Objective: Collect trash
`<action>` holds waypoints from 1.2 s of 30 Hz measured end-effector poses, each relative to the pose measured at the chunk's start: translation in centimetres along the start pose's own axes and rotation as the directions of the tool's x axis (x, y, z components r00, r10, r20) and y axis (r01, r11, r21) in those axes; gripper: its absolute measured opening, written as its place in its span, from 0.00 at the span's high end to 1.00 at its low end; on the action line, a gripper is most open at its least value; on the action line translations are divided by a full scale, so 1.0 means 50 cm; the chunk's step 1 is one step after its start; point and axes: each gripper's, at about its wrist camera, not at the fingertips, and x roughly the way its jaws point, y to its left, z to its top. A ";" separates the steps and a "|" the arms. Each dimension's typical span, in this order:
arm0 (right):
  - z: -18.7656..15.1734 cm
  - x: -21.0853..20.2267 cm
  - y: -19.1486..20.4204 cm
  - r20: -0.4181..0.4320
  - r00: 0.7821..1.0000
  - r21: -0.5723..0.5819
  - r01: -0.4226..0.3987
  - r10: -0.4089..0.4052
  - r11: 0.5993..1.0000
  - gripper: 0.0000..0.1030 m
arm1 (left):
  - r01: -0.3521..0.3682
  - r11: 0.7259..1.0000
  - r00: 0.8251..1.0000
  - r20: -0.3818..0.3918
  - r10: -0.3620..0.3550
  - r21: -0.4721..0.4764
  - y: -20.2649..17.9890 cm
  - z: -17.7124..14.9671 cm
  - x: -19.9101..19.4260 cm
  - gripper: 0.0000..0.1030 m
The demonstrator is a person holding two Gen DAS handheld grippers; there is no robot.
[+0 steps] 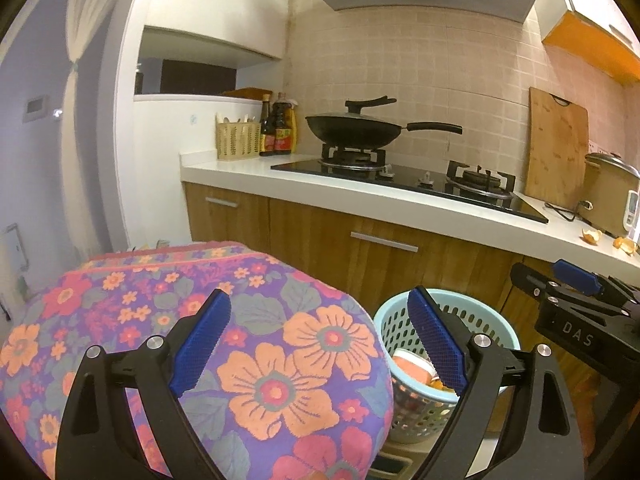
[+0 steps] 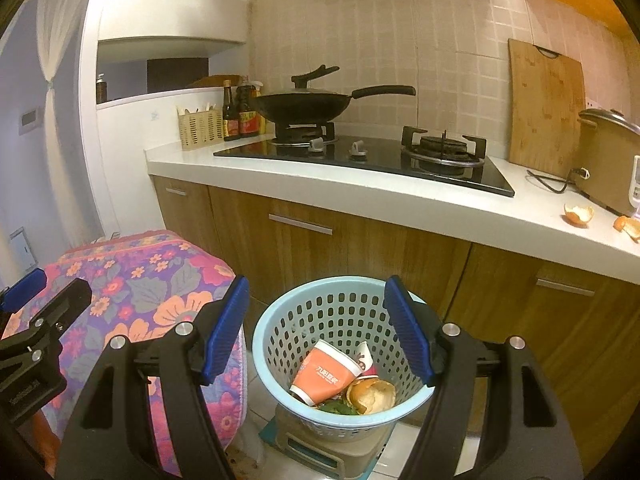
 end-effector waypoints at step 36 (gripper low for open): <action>-0.002 -0.023 -0.012 0.024 1.000 -0.007 -0.007 0.007 1.000 0.35 | -0.002 1.000 0.999 -0.036 0.002 0.008 -0.013 -0.005 0.003 0.15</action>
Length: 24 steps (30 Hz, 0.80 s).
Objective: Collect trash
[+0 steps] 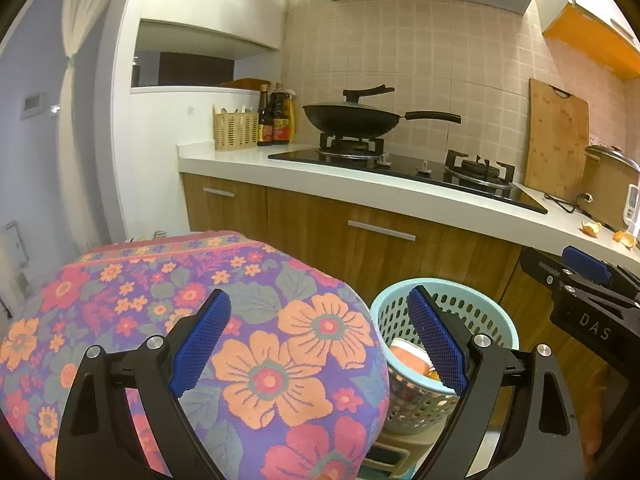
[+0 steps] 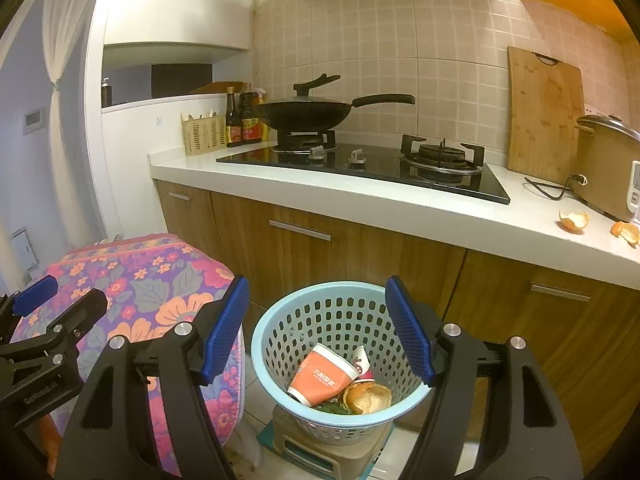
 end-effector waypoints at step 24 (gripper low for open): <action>0.000 0.000 -0.003 -0.001 1.000 -0.004 0.000 0.000 1.000 0.35 | 0.003 1.000 1.000 0.002 -0.003 0.006 -0.003 -0.001 0.001 0.15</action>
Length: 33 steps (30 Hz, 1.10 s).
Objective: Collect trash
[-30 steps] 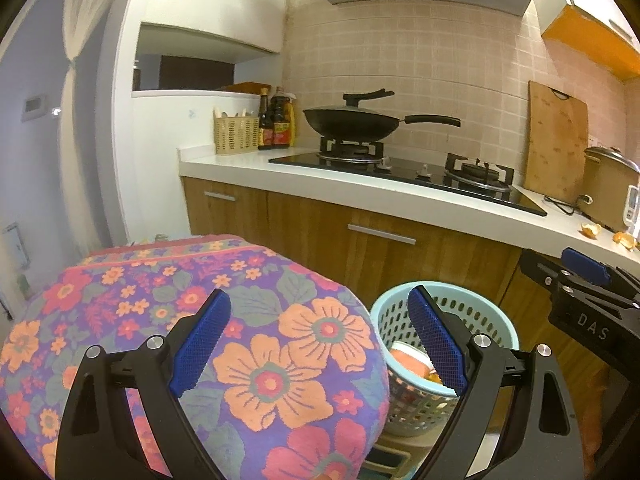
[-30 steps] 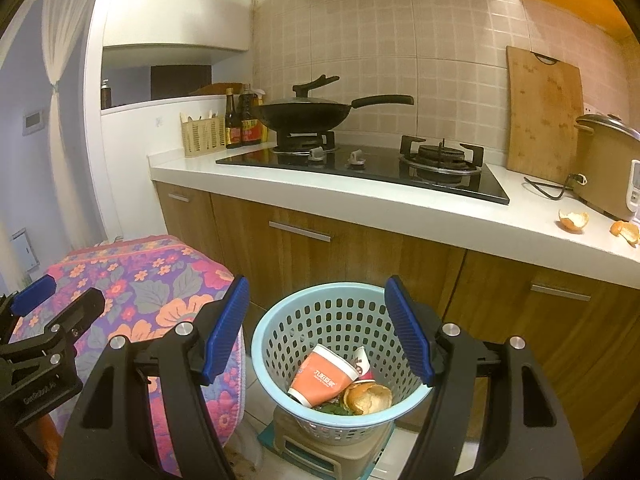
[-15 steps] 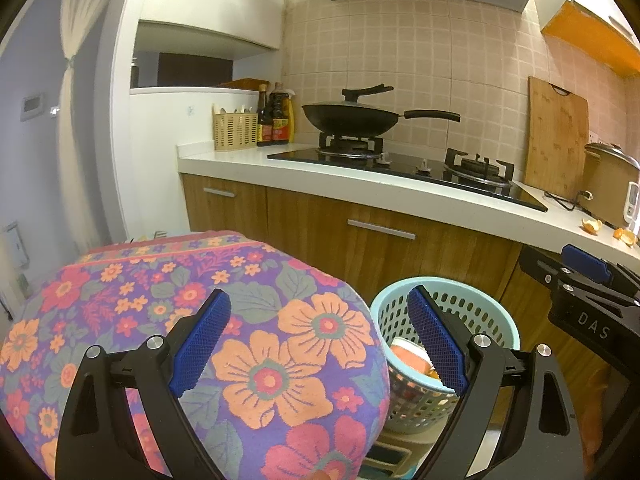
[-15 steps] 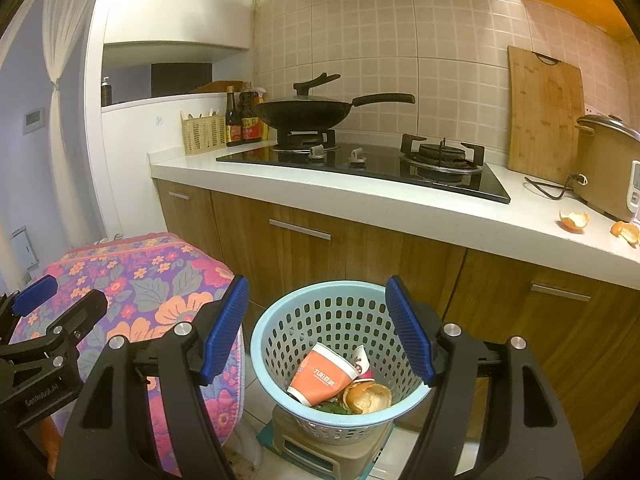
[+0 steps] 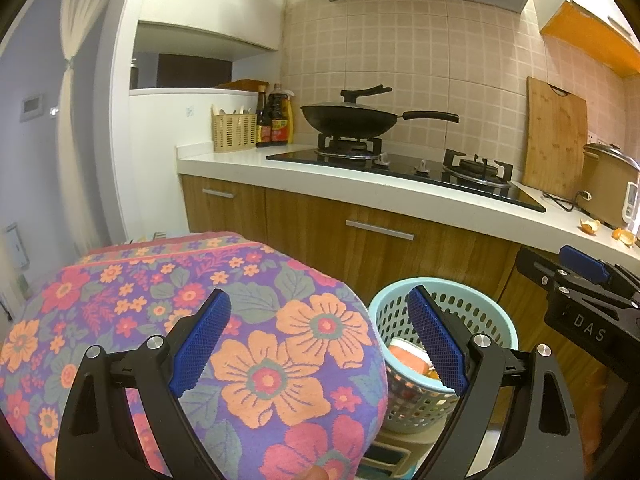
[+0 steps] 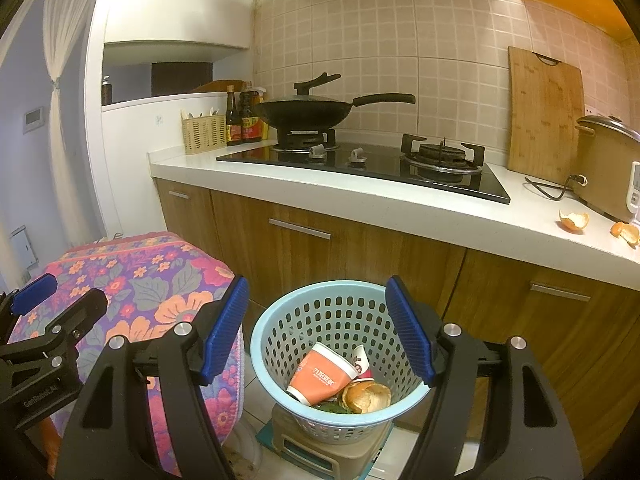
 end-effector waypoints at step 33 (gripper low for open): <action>0.000 -0.013 0.005 0.015 1.000 0.004 0.020 -0.020 1.000 0.35 | -0.024 0.998 1.000 0.014 0.024 0.058 -0.022 0.001 -0.017 0.15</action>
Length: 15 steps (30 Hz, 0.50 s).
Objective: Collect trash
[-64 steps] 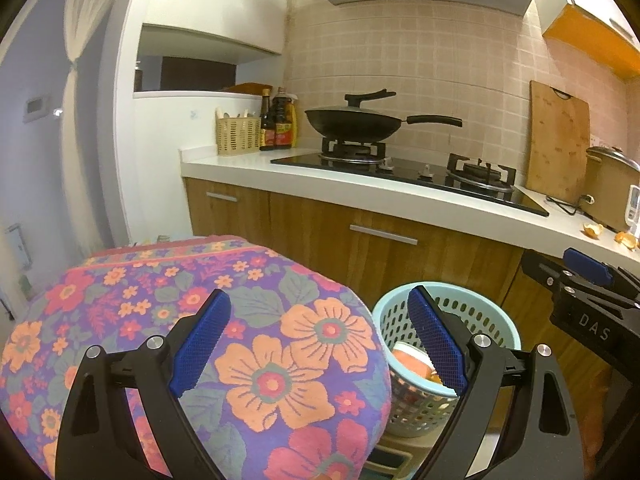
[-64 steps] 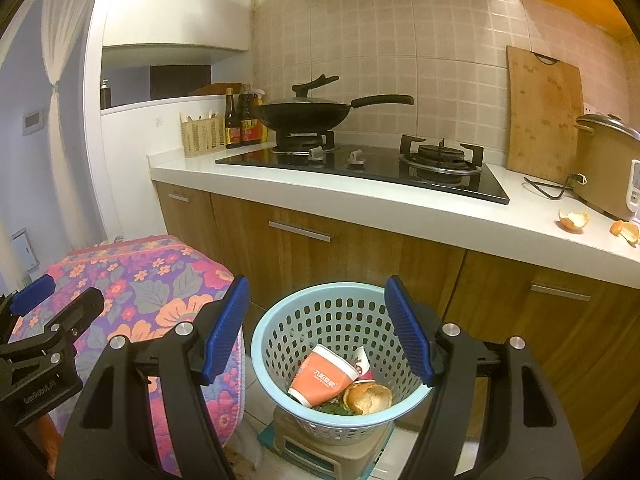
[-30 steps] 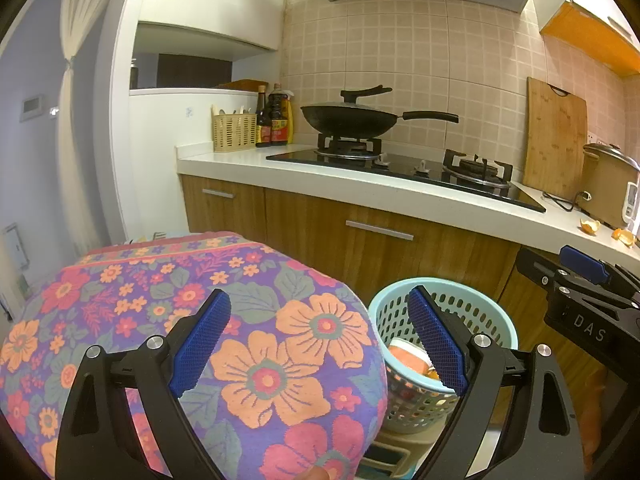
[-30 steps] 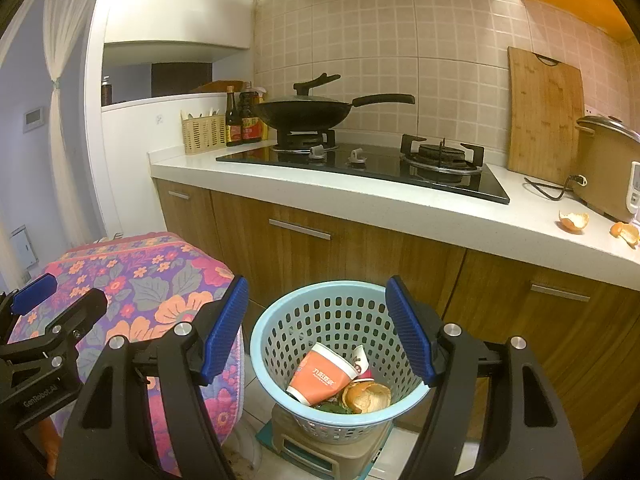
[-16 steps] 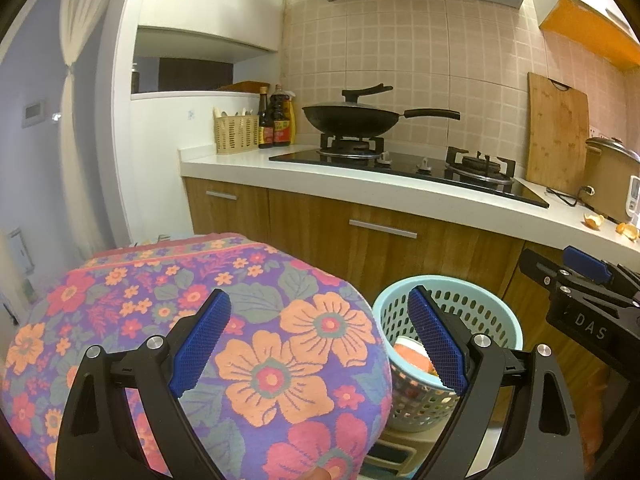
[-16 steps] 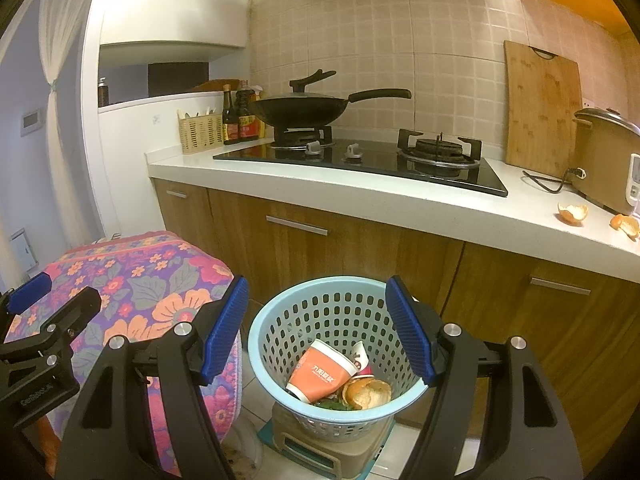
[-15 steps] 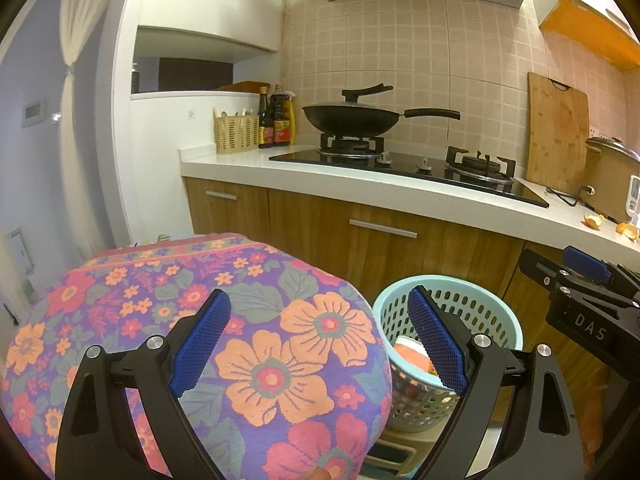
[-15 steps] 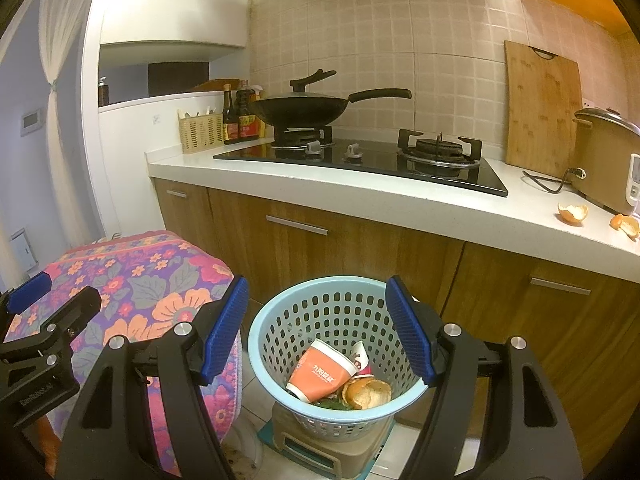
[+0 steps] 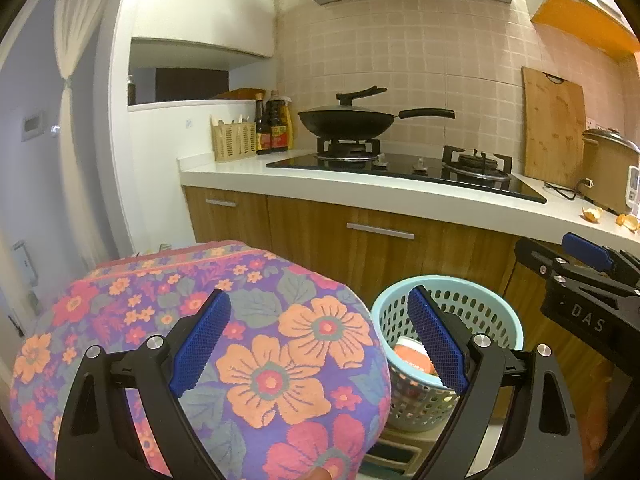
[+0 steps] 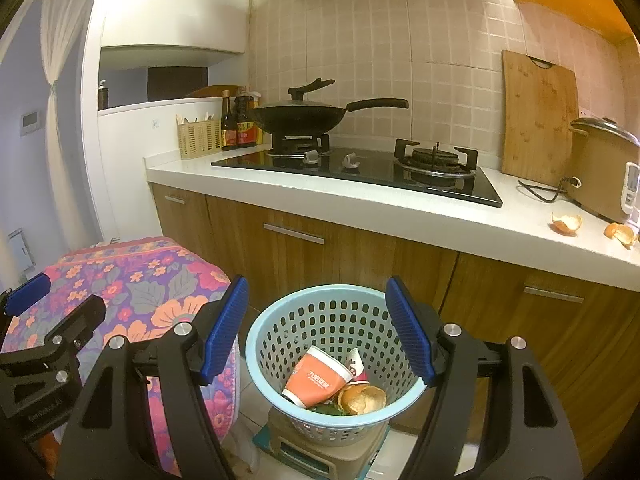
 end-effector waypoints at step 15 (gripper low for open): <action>0.012 -0.008 0.008 0.022 1.000 -0.016 0.004 -0.003 1.000 0.35 | 0.010 1.000 1.000 0.019 -0.010 -0.006 0.005 0.014 -0.008 0.15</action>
